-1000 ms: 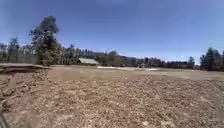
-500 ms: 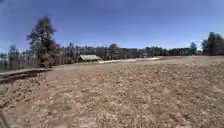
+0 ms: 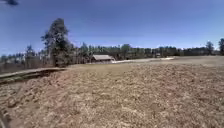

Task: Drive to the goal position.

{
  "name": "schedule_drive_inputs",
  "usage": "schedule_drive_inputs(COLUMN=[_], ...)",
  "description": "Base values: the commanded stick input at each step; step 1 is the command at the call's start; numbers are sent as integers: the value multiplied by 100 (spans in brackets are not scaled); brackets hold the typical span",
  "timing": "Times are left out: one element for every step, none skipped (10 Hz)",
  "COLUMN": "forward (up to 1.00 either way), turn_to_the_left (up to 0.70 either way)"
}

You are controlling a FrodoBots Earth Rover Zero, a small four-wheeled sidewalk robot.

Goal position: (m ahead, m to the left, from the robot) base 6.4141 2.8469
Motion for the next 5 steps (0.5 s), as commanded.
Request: schedule_drive_inputs(forward=[70,70,70,70,70], turn_to_the_left=[0,0,0,0,0])
